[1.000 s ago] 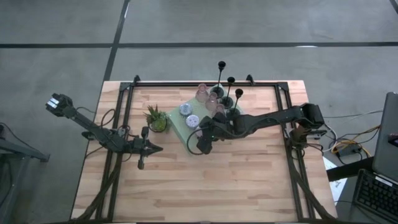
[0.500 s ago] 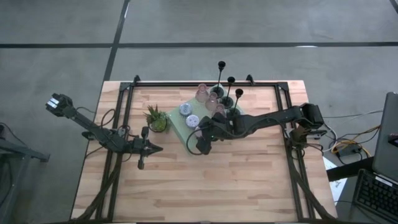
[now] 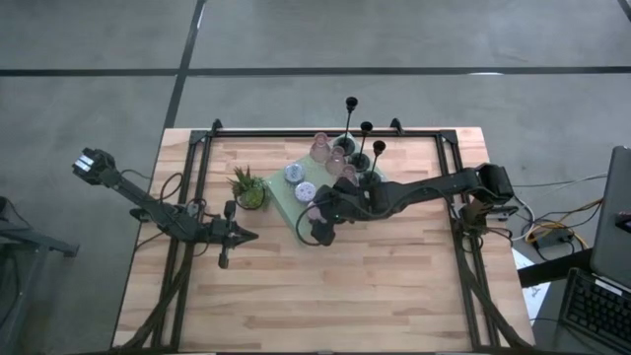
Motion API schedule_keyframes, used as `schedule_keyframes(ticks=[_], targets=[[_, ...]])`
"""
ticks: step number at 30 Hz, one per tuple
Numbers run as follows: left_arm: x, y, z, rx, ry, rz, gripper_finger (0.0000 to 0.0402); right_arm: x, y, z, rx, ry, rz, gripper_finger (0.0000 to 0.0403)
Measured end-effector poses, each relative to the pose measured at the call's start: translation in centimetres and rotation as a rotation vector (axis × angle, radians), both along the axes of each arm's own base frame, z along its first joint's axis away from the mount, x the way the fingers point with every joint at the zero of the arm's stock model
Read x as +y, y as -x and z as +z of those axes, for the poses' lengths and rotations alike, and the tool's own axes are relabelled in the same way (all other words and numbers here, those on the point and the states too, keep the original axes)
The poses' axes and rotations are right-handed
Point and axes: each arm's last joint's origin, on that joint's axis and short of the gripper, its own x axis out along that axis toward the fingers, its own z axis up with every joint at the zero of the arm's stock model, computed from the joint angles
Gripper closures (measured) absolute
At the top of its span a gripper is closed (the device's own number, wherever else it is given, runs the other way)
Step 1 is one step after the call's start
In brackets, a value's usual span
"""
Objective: Pick & Place candle stick holders
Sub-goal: Put the pink scented candle on the shelf aligned with the other scented candles, then return to Home Position
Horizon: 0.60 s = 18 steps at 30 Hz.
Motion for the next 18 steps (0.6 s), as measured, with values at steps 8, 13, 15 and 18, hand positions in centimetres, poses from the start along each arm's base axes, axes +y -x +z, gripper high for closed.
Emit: schedule_keyframes(ticks=[8, 13, 15, 18], targets=[[0.0, 0.0, 0.0, 0.0, 0.0, 0.0, 0.039, 0.0, 0.2, 0.5, -0.005, 0.016, 0.02, 0.0023], [0.0, 0.0, 0.0, 0.0, 0.0, 0.0, 0.039, -0.1, 0.9, 1.8, -0.033, 0.027, 0.033, 0.0023], [0.0, 0.0, 0.0, 0.0, 0.0, 0.0, 0.039, -0.1, 1.2, 2.4, -0.042, 0.034, 0.039, 0.0023], [0.0, 0.0, 0.0, 0.0, 0.0, 0.0, 0.039, -0.1, 1.6, 3.0, -0.047, 0.036, 0.044, 0.0023]])
